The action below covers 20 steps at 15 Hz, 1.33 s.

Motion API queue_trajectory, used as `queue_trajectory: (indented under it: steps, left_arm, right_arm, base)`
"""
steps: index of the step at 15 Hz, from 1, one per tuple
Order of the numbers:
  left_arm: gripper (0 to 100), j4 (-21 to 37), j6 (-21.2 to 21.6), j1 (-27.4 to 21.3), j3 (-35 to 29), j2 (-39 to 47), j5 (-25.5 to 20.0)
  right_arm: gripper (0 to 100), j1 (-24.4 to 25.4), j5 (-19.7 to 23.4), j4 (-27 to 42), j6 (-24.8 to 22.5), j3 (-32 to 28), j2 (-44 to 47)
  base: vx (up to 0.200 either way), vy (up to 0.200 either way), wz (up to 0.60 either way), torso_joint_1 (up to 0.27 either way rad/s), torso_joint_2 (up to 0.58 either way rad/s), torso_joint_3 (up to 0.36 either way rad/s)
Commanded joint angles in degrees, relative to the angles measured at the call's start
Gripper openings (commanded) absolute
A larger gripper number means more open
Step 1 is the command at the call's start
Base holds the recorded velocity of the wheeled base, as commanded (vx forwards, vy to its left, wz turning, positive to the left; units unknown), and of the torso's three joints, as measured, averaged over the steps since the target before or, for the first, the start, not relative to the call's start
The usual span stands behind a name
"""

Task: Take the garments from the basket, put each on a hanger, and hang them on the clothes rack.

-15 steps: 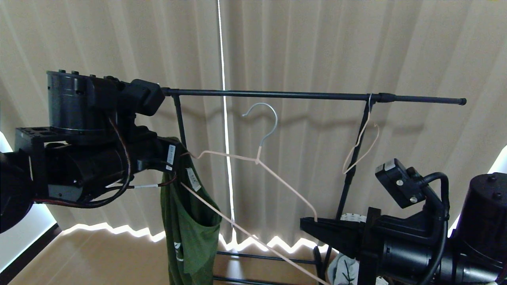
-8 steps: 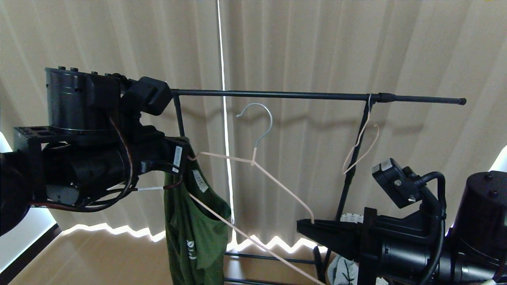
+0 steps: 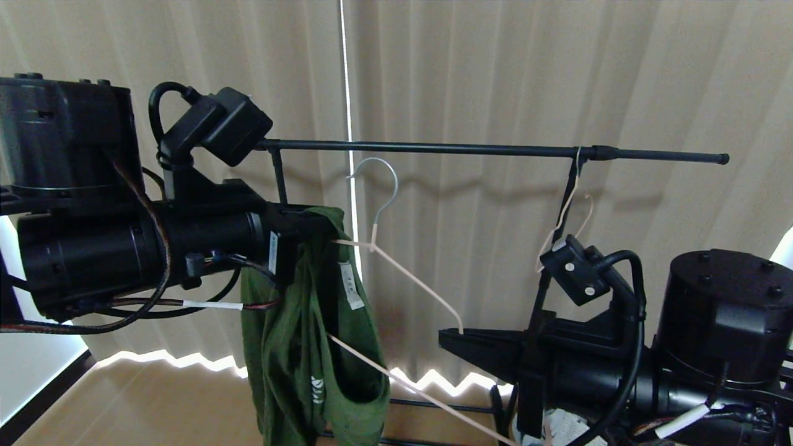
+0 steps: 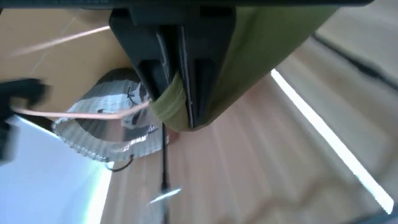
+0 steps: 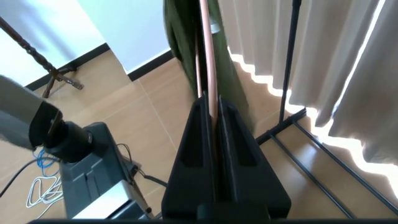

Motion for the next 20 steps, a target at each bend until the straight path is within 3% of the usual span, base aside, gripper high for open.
queue_trajectory:
  steps: [1,5,8,13,20]
  left_arm:
    - [0,-0.2,0.6,-0.1,0.3,-0.5,-0.4]
    - [0,-0.2,0.5,1.1,0.5,-1.2,-0.1]
    - [0,0.0,1.7,9.9,-0.1,-0.9,1.6]
    - [0,-0.1,2.2,12.4,-3.5,5.2,15.7]
    - [0,-0.2,2.7,12.0,-6.1,7.2,15.7]
  right_arm:
    - [0,-0.1,-0.1,0.0,0.0,-1.2,2.3]
    - [0,-1.6,-0.2,0.0,-0.1,-0.9,2.1]
    - [0,-4.2,-0.1,0.1,0.1,1.1,-1.0]
    - [0,-4.1,0.1,0.1,0.1,3.7,-4.7]
    - [0,-3.0,4.9,0.1,0.2,5.2,-8.2]
  base:
    - [0.000,0.000,0.00,0.000,0.00,0.000]
    - [0.000,0.000,0.00,0.000,0.00,0.000]
    - [0.000,0.000,0.00,0.000,0.00,0.000]
    - [0.000,0.000,0.00,0.000,0.00,0.000]
    - [0.000,0.000,0.00,0.000,0.00,0.000]
